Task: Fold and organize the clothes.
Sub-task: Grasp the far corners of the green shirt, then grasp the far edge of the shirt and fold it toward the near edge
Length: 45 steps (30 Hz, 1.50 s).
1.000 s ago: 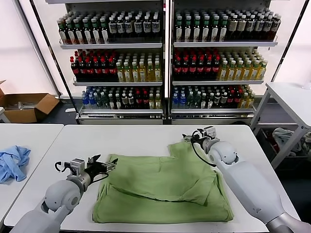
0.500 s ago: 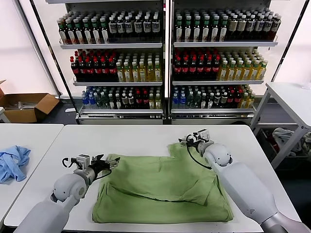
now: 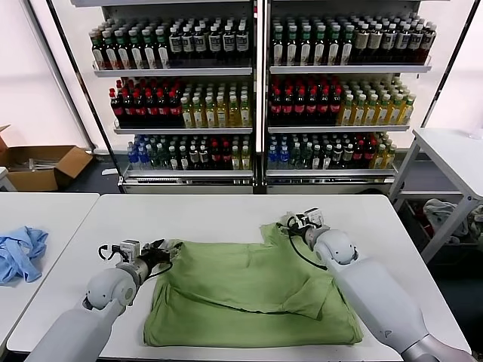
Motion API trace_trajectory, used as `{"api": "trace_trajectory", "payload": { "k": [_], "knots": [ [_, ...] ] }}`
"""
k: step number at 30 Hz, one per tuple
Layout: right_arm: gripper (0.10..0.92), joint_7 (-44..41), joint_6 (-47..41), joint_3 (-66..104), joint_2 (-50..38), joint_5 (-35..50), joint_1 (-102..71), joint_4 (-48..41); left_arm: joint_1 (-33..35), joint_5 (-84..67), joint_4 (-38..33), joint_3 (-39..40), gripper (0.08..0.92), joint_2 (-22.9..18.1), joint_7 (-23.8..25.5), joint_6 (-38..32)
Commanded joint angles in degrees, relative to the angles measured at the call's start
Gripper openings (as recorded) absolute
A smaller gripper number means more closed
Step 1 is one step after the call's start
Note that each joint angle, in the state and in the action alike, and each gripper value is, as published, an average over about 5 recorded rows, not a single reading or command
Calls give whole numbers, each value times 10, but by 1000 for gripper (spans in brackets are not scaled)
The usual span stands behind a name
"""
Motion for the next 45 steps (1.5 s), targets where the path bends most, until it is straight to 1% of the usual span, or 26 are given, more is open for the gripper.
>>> {"api": "trace_trajectory", "payload": {
  "k": [1, 5, 9, 14, 17, 25, 29, 33, 38, 41, 45],
  "knots": [
    [570, -8, 0, 0, 3, -7, -14, -6, 6, 13, -7, 7, 541, -2, 10, 2],
    [457, -11, 7, 2, 2, -9, -17, -2, 12, 16, -21, 7, 420, 1, 12, 0],
    [319, 0, 14, 10, -5, 0, -18, 21, 18, 17, -42, 7, 307, 5, 10, -8],
    [181, 21, 15, 30, -27, 25, -31, 77, 28, 10, -79, -1, 161, 14, -1, -23],
    [121, 32, 15, 45, -48, 38, -49, 123, 38, 8, -103, -9, 99, 24, -7, -33],
    [111, 55, 40, 99, -113, 71, -112, 251, 67, 8, -145, -35, 85, 49, -23, -67],
    [111, 63, 47, 121, -145, 82, -149, 317, 100, 8, -182, -56, 85, 67, -33, -71],
    [111, 67, 56, 144, -186, 83, -217, 398, 158, 18, -227, -87, 85, 87, -63, -81],
    [111, 85, 70, 161, -213, 67, -315, 471, 278, 52, -286, -134, 85, 102, -96, -98],
    [111, 88, 78, 164, -213, 47, -355, 493, 339, 70, -319, -154, 85, 104, -99, -108],
    [111, 87, 88, 171, -206, 16, -400, 514, 373, 97, -344, -147, 85, 99, -99, -119]
  ]
}}
